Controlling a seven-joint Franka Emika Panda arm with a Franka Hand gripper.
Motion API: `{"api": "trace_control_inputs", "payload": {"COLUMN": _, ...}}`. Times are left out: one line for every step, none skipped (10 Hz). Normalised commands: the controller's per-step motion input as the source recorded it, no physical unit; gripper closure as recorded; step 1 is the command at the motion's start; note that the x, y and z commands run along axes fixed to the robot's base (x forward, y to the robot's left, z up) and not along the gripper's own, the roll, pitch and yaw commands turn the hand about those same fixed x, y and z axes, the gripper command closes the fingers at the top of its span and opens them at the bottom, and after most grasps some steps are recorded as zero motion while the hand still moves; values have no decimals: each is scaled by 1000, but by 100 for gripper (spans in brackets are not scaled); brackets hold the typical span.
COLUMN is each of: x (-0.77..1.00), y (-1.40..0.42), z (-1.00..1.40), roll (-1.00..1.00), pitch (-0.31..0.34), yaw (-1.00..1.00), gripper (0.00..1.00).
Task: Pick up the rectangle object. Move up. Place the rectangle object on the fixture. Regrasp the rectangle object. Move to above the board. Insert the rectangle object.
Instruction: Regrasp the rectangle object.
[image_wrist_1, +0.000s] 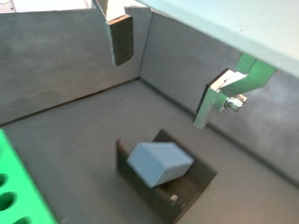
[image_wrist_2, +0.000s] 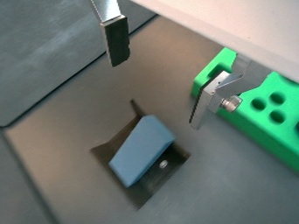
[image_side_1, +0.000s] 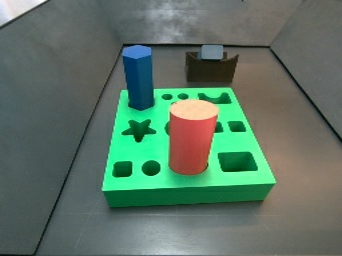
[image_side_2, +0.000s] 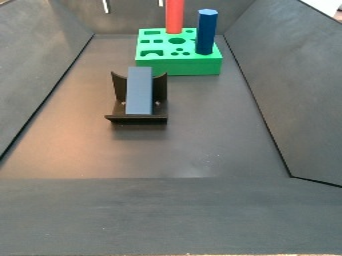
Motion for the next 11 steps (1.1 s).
{"api": "trace_control_inputs", "payload": {"x": 0, "y": -21, "z": 9, "roll": 1000, "pitch": 15, "yaw": 25, "gripper": 0}}
{"api": "trace_control_inputs", "payload": {"x": 14, "y": -22, "z": -3, "roll": 1000, "pitch": 24, "yaw": 28, "gripper": 0}}
{"api": "trace_control_inputs", "payload": {"x": 26, "y": -19, "z": -2, "roll": 1000, "pitch": 33, "yaw": 32, "gripper": 0}}
{"api": "trace_control_inputs", "payload": {"x": 43, "y": -25, "z": -8, "roll": 1000, "pitch": 51, "yaw": 39, "gripper": 0}}
{"api": "trace_control_inputs", "payload": {"x": 55, "y": -25, "z": -9, "roll": 1000, "pitch": 61, "yaw": 43, "gripper": 0}}
{"api": "trace_control_inputs", "payload": {"x": 73, "y": -32, "z": -5, "roll": 1000, "pitch": 100, "yaw": 62, "gripper": 0}}
{"api": "trace_control_inputs", "payload": {"x": 82, "y": -38, "z": -6, "roll": 1000, "pitch": 131, "yaw": 80, "gripper": 0}}
{"api": "trace_control_inputs", "payload": {"x": 92, "y": -37, "z": -14, "roll": 920, "pitch": 152, "yaw": 104, "gripper": 0}}
{"api": "trace_control_inputs", "payload": {"x": 92, "y": -40, "z": -14, "roll": 728, "pitch": 149, "yaw": 120, "gripper": 0}}
{"api": "trace_control_inputs", "payload": {"x": 91, "y": -43, "z": -12, "roll": 468, "pitch": 133, "yaw": 142, "gripper": 0}}
{"api": "trace_control_inputs", "payload": {"x": 88, "y": -32, "z": -6, "roll": 299, "pitch": 114, "yaw": 159, "gripper": 0}}
